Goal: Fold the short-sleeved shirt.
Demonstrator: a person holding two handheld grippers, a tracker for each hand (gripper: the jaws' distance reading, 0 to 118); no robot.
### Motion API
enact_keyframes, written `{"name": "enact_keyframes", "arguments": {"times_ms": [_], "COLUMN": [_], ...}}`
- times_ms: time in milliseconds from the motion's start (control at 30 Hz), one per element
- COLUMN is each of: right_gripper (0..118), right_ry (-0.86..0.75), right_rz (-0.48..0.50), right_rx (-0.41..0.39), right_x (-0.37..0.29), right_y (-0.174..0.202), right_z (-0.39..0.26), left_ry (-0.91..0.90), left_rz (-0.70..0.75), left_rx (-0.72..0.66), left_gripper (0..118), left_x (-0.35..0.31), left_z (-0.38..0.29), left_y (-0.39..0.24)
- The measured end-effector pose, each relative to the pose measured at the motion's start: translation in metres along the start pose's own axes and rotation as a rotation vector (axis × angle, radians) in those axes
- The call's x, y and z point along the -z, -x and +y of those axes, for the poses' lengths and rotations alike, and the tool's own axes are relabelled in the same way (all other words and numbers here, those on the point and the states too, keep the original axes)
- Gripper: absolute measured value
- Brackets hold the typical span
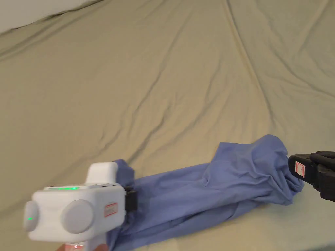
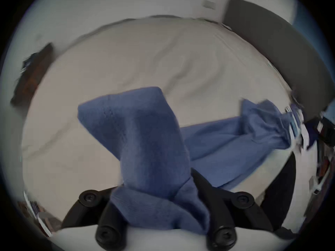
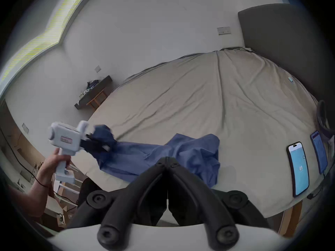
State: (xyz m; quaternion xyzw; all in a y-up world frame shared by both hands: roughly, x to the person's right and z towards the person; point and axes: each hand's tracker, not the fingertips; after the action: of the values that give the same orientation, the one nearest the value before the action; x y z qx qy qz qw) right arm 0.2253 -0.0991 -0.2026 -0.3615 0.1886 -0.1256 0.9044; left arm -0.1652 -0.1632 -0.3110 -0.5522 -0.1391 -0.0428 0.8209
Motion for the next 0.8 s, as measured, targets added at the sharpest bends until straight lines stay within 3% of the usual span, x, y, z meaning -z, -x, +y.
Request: {"name": "enact_keyframes", "arguments": {"times_ms": [100,133,167,200,233,300,367,467,500,533,567,600,700,800], "right_gripper": [2,2,2,2,2,2,2,2,2,2,2,2,2,2], "right_ry": [-0.010,-0.009,-0.009,-0.001,0.008,0.022,0.023,0.020,0.020,0.021,0.023,0.025,0.033,0.042], "right_rz": [-0.021,-0.027,-0.033,-0.038,-0.046,-0.052,-0.047,-0.025,-0.022,-0.020,-0.017,-0.017,-0.034,-0.057], "right_rx": [0.029,0.040,0.045,0.046,0.044,0.044,0.050,0.059,0.056,0.052,0.047,0.044,0.036,0.042], "right_x": [-0.011,-0.015,-0.017,-0.019,-0.020,-0.020,-0.020,-0.018,-0.017,-0.016,-0.015,-0.014,-0.014,-0.017], "right_y": [-0.012,-0.017,-0.020,-0.024,-0.026,-0.029,-0.029,-0.026,-0.024,-0.022,-0.021,-0.020,-0.019,-0.022], "right_z": [-0.005,-0.007,-0.009,-0.010,-0.012,-0.014,-0.015,-0.015,-0.015,-0.015,-0.014,-0.014,-0.014,-0.015], "left_ry": [0.091,0.105,0.101,0.072,0.037,-0.044,-0.156,-0.191,-0.187,-0.191,-0.152,-0.127,-0.013,0.031], "left_rz": [-0.113,-0.140,-0.134,-0.206,-0.342,-0.417,-0.360,-0.056,0.023,0.044,0.032,0.016,-0.171,-0.154], "left_rx": [0.025,0.027,0.005,-0.080,-0.218,-0.405,-0.456,-0.346,-0.295,-0.236,-0.201,-0.221,-0.218,-0.096], "left_gripper": [15,24,56,80,86,86,87,94,93,79,24,0,0,0], "left_x": [0.035,0.042,0.040,0.032,0.029,0.000,-0.041,-0.065,-0.063,-0.056,-0.042,-0.026,0.026,0.060], "left_z": [0.003,0.003,0.003,0.004,0.003,0.000,-0.011,-0.017,-0.020,-0.022,-0.020,-0.018,-0.008,0.007], "left_y": [-0.027,-0.028,-0.023,-0.012,0.012,0.038,0.061,0.064,0.061,0.053,0.043,0.033,-0.004,-0.059]}}
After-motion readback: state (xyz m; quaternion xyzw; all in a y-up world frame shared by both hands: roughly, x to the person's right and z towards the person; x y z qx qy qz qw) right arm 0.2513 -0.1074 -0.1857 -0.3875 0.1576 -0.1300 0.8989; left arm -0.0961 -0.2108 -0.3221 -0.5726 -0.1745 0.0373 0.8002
